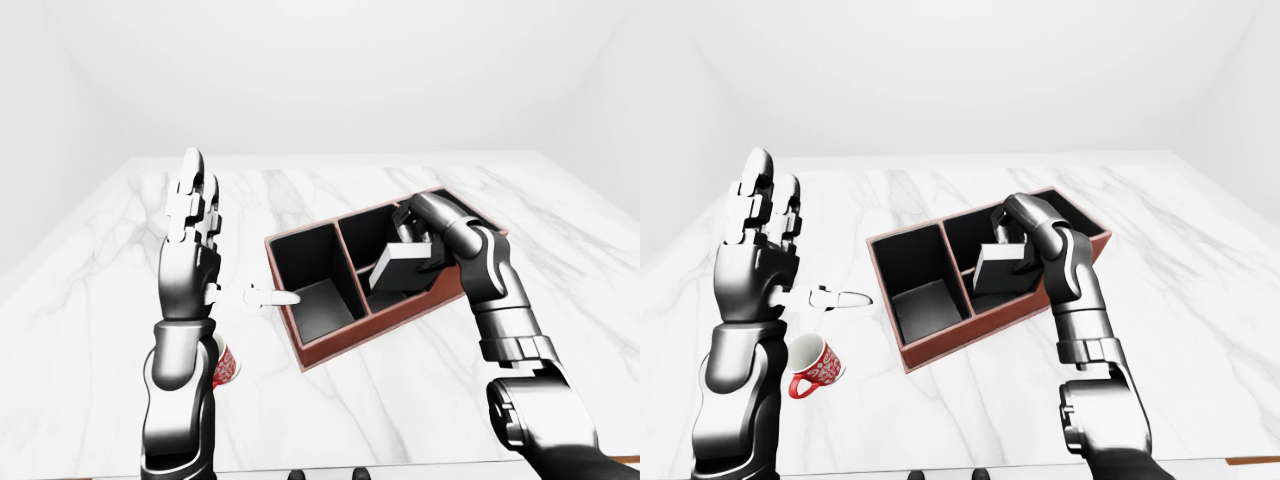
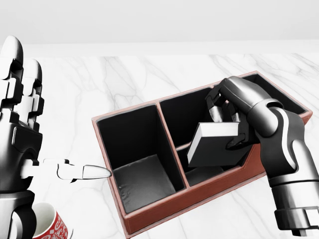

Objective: Pick up the book and place it in the back compartment of the caddy.

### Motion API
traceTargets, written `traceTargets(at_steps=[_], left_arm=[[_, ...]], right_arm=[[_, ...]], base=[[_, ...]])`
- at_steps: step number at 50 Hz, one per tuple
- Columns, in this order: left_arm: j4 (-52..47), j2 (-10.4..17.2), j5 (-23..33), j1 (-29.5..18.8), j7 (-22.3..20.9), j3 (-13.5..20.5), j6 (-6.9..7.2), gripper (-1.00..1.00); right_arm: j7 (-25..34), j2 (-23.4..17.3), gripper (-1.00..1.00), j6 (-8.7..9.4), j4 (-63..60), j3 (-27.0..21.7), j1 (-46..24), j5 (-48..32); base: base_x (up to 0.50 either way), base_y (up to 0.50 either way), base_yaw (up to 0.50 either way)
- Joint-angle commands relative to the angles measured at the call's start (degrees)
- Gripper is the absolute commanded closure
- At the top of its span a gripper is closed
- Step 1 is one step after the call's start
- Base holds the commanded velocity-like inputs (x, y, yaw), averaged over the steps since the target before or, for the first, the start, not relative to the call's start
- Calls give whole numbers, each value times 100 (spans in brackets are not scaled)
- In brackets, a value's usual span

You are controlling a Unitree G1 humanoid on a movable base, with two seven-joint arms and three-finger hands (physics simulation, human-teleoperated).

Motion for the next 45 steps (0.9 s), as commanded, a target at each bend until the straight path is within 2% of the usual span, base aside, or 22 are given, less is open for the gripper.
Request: traceTargets(at_steps=[1, 9, 26, 36, 45], left_arm=[[23, -5, 7, 0, 4, -6, 0, -100], [-4, -4, 10, 6, 3, -12, 0, -100], [-27, -4, 11, 1, -5, -9, 0, -100], [12, -4, 15, -8, -1, -10, 0, -100], [4, -4, 17, -8, 2, -10, 0, -100]], right_arm=[[-226, -29, 100, -185, 71, -80, -75, -56], [-289, -31, 100, -232, 89, -80, -72, -60], [-805, -72, 100, -671, 630, -51, -113, -81], [-973, -78, 100, -780, 823, -30, -91, -139], [-1053, -65, 100, -780, 912, -26, -59, -127]], base=[[0, 0, 0], [0, 0, 0], [0, 0, 0], [0, 0, 0], [0, 0, 0]])
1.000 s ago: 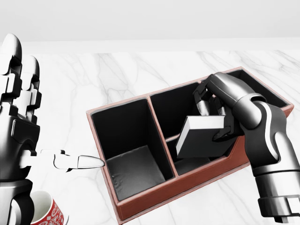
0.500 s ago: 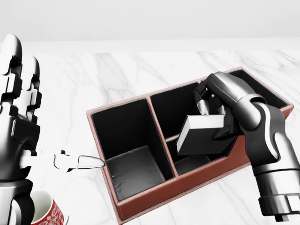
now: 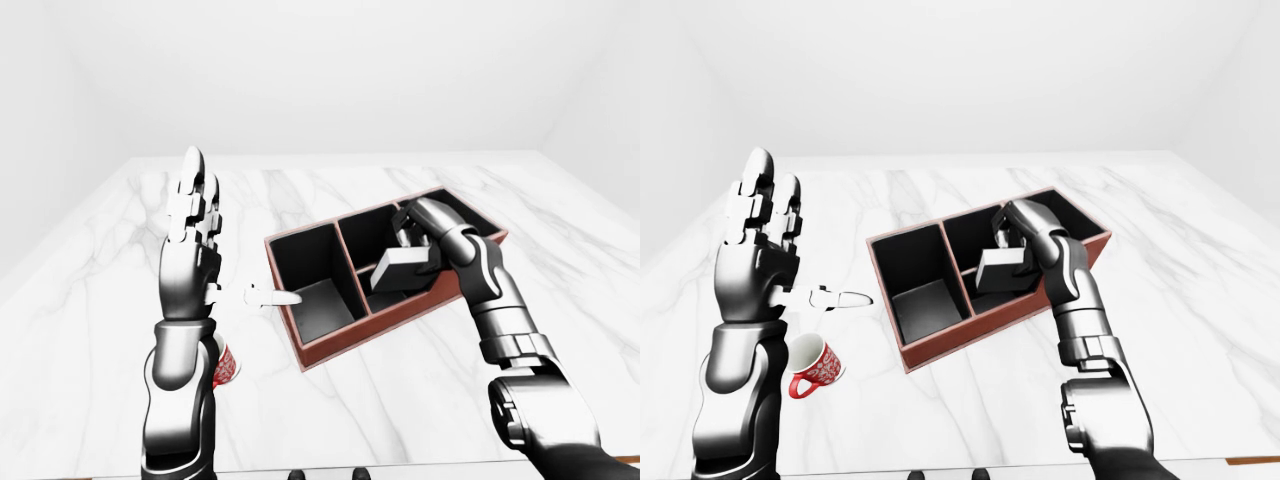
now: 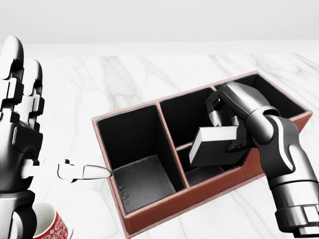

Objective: Pick up the book and place it in the back compartment of the caddy.

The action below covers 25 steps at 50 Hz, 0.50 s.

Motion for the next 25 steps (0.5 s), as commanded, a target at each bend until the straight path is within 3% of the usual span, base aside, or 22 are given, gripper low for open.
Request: traceTargets(at_steps=[1, 25], left_arm=[[2, 0, 3, -8, 3, 0, 0, -100], [-11, -3, 26, 3, 0, -10, 0, -100]], right_arm=[[-237, 0, 100, -63, 120, -76, -24, -50], [-431, 21, 100, -63, 164, -54, 112, -105]], base=[[0, 0, 0], [0, 0, 0]])
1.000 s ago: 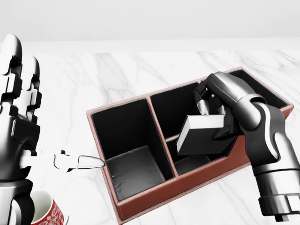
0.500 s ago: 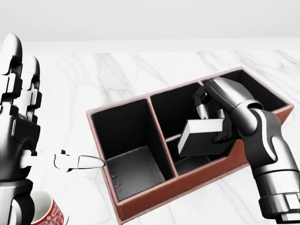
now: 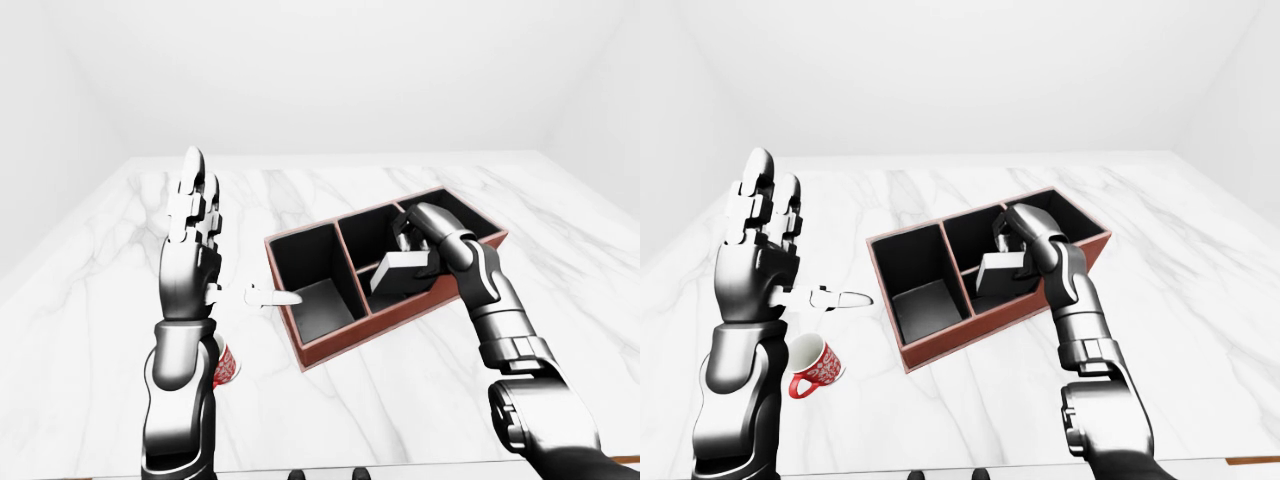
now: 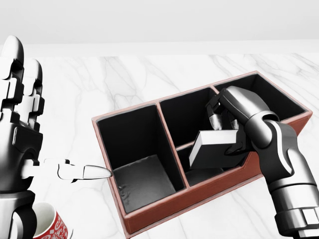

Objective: Pick up the book and place it in the back compartment of the caddy.

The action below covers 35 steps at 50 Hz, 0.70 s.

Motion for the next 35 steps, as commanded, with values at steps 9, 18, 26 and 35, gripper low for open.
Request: traceTargets(at_steps=[9, 18, 26, 35], left_arm=[[-24, -2, 12, 8, -8, -5, 0, -100], [29, -10, 22, 12, -1, -18, 0, -100], [21, -14, 25, 6, 5, -28, 0, -100], [-28, -15, 28, 20, 1, -33, 0, -100]], right_arm=[[-279, 3, 100, 0, -14, -83, 80, -139], [-310, 14, 100, 0, 6, -74, 107, -170], [-444, 4, 100, 0, 175, -62, 121, -214], [-535, 12, 100, 0, 246, -51, 127, -235]], base=[[0, 0, 0], [0, 0, 0], [0, 0, 0], [0, 0, 0]])
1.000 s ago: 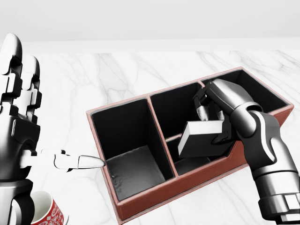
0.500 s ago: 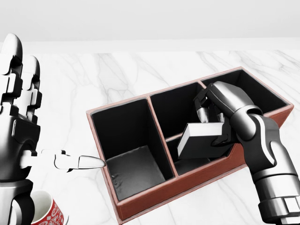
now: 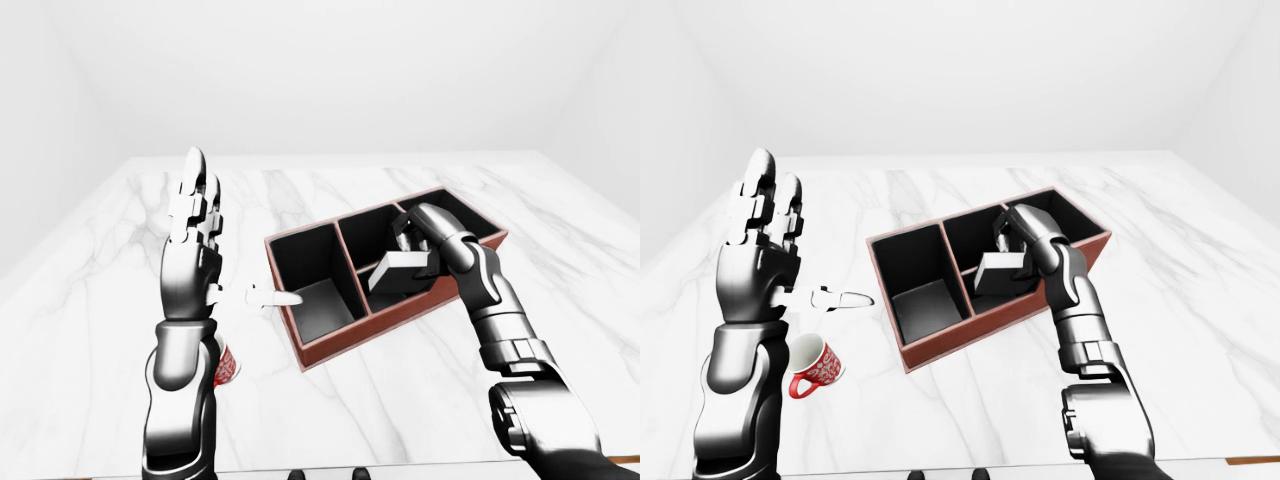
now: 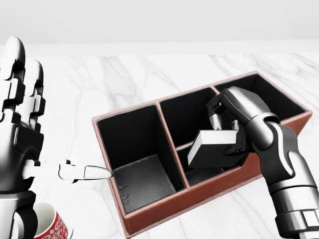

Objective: Pick up the book and place it in the back compartment of the caddy.

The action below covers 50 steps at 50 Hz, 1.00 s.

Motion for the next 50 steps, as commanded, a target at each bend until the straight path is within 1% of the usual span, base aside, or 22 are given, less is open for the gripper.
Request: traceTargets(at_steps=[1, 6, 14, 15, 16, 17, 37, 38, 39, 42, 43, 45, 46, 48, 50], left_arm=[[-40, -3, 6, 11, -2, -13, 0, -100], [-34, -2, 1, 3, -6, -2, 0, -100], [-19, -2, -4, -10, -2, -2, 0, -100], [7, -4, -5, -5, -1, -2, 0, -100], [8, -3, -6, -6, -1, -1, 0, -100], [-29, 1, -8, -25, 0, 2, 0, -100], [-30, 2, -13, -26, 1, 2, 0, -100], [-30, 3, -13, -26, 0, 1, 0, -100], [-31, 3, -13, -26, 0, 1, 0, -100], [-31, 4, -11, -26, 2, 0, 0, -100], [-31, 3, -14, -26, 0, 1, 0, -100], [-31, 5, -9, -26, 2, 0, 0, -100], [-31, 4, -10, -26, 1, 0, 0, -100], [-31, 3, -11, -26, 1, 1, 0, -100], [-31, 3, -13, -26, 1, 1, 0, -100]], right_arm=[[-407, 7, 100, 0, 293, -40, 44, -408], [-412, 19, 100, 0, 288, -31, 49, -418], [-647, 18, 100, 0, 546, 34, 44, -580], [-640, 24, 62, 0, 528, 33, 58, -583], [-653, 26, -58, 0, 516, 33, 67, -599], [-709, 26, -100, 0, 562, 29, 46, -615], [-557, 73, -100, 0, 273, -9, 185, -575], [-510, 84, -100, 0, 173, -31, 207, -535], [-339, 116, -100, 0, -143, -91, 282, -433], [-182, 163, -100, 0, -535, -158, 400, -221], [19, 215, -100, 0, -938, -211, 522, -82], [40, 221, -100, 0, -1018, -209, 560, 8], [240, 287, -100, 0, -1431, -277, 666, 178], [397, 321, -100, 121, -1866, -290, 785, 314], [572, 376, -100, 408, -2340, -329, 892, 478]], base=[[0, 0, 0], [0, 0, 0], [0, 0, 0], [0, 0, 0], [1, 0, 1], [0, 0, 1], [0, 0, 0], [1, 0, 0], [0, 0, 0], [0, 0, 0], [0, 0, 0], [0, 0, 0], [0, 0, 0], [0, 0, 0], [0, 0, 0]])
